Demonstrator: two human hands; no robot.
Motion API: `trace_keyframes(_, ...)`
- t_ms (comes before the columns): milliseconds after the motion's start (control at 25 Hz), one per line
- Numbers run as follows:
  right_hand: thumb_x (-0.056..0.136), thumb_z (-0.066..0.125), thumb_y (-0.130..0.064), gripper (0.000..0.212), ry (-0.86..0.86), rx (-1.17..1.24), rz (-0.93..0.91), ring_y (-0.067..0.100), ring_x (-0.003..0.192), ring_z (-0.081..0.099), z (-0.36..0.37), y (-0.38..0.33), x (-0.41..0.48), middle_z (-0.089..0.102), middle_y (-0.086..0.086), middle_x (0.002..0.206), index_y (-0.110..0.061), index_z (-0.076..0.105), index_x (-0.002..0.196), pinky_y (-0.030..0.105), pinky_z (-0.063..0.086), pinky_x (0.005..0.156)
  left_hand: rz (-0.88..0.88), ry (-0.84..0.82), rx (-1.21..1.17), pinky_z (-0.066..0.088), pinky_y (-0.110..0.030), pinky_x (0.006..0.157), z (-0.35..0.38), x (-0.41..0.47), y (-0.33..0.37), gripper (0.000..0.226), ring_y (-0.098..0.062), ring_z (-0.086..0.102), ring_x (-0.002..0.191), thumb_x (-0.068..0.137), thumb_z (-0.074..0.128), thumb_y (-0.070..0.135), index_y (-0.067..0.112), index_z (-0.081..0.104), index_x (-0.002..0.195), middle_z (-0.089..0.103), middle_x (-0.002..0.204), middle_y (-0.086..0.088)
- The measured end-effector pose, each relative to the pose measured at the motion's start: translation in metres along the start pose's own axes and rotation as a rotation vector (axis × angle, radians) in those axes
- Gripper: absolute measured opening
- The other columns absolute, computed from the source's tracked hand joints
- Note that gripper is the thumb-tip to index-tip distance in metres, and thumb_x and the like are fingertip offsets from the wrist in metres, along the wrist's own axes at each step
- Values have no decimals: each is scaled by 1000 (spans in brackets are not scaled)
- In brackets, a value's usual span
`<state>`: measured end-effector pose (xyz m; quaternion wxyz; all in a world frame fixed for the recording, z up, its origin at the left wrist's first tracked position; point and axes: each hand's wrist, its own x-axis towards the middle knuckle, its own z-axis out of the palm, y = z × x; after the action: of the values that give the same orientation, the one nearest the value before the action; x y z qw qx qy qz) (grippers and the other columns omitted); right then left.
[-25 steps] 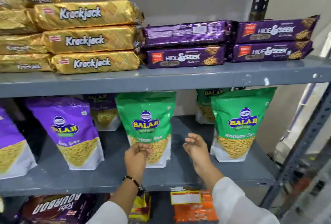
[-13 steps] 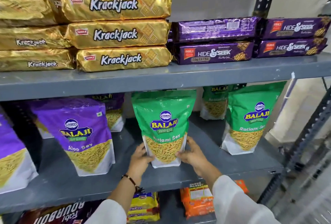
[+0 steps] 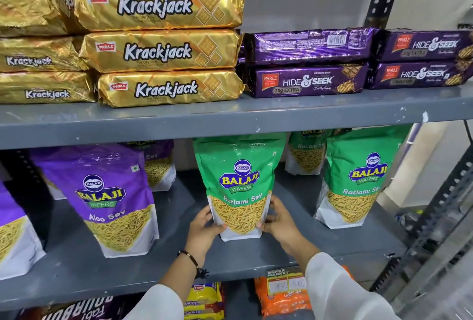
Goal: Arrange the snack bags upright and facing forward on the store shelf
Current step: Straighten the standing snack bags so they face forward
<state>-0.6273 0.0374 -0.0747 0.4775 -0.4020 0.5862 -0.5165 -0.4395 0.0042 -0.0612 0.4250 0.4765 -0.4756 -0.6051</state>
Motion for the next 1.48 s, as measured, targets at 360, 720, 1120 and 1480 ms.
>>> trace_keyframes(360, 72, 66, 9, 69, -43, -25, 11, 26, 115, 51, 1, 0, -3, 54, 2, 121, -25, 41, 126, 38, 52, 89, 37, 48, 15, 48, -25, 69, 0, -8, -5, 44, -15, 58, 88, 73, 62, -12, 21, 52, 101, 61, 91, 8)
trace_keyframes(720, 69, 68, 10, 68, 15, 16, -21, 14, 102, 54, 4, 5, -9, 57, -7, 109, -25, 42, 122, 35, 53, 84, 8, -8, 33, 45, -39, 92, -2, -10, -2, 51, -20, 52, 105, 73, 63, -12, 16, 47, 113, 58, 105, -2)
trace_keyframes(1120, 62, 48, 9, 33, 110, -17, -409, 5, 56, 45, 122, 2, -32, 50, -5, 57, -23, 51, 56, 13, 37, 56, 54, 270, -90, 45, -28, 65, -118, -46, 3, 22, -11, 67, 60, 76, 52, -8, 10, 65, 71, 71, 54, 5)
trace_keyframes(1480, 72, 61, 18, 50, -56, 38, -87, 15, 78, 50, 228, 5, 12, 51, 3, 96, -10, 50, 112, 13, 50, 62, 167, 140, -124, 45, -28, 77, -277, 14, 11, 58, -17, 56, 103, 66, 63, -6, 13, 51, 120, 61, 113, -3)
